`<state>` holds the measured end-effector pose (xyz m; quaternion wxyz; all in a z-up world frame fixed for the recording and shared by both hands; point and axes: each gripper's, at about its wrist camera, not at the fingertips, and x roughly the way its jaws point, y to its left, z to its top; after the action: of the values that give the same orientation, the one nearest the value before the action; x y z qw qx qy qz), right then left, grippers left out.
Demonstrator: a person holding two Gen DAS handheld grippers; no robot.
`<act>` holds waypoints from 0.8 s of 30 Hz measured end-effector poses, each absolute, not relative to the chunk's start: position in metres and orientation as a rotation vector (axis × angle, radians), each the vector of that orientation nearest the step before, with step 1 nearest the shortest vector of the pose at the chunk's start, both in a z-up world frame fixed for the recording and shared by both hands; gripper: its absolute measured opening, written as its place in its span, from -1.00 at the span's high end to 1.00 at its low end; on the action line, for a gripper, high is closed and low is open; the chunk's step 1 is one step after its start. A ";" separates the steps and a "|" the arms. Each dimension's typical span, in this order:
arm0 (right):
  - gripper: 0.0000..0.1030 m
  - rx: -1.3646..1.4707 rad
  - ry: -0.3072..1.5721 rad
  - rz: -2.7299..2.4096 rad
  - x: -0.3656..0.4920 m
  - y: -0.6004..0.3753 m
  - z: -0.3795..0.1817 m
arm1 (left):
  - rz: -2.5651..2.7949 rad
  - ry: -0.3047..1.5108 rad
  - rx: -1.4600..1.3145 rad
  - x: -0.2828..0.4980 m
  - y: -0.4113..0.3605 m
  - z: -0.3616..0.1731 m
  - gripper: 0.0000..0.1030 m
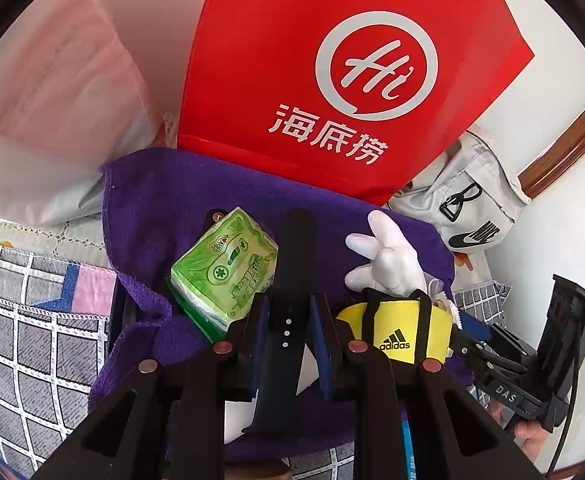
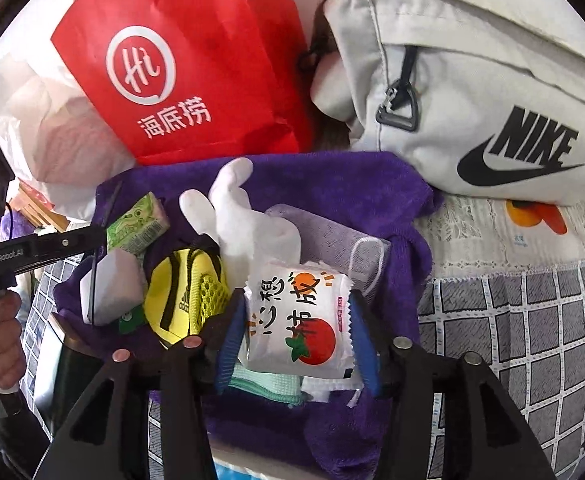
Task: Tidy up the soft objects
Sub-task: 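Open the left tool to drop the strap while the right releases the packet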
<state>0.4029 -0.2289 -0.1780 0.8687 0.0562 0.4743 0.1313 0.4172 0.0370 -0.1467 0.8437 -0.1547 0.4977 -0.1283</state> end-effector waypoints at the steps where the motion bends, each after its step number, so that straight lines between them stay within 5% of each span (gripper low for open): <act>1: -0.08 0.105 0.981 0.280 0.401 -0.227 -0.176 | -0.271 1.052 -0.327 0.417 0.037 -0.147 0.59; 7: -0.43 0.082 0.931 0.297 0.394 -0.223 -0.163 | -0.264 1.061 -0.320 0.417 0.033 -0.149 0.59; 17: -0.48 0.076 0.894 0.272 0.389 -0.223 -0.151 | -0.253 1.069 -0.300 0.417 0.027 -0.150 0.56; 24: -0.51 0.061 0.810 0.221 0.379 -0.225 -0.129 | -0.256 1.073 -0.302 0.416 0.021 -0.147 0.23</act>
<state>0.3787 -0.2253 -0.1292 0.9127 0.0295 0.3933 0.1073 0.4162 0.0214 -0.1471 0.8408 -0.1428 0.5079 -0.1213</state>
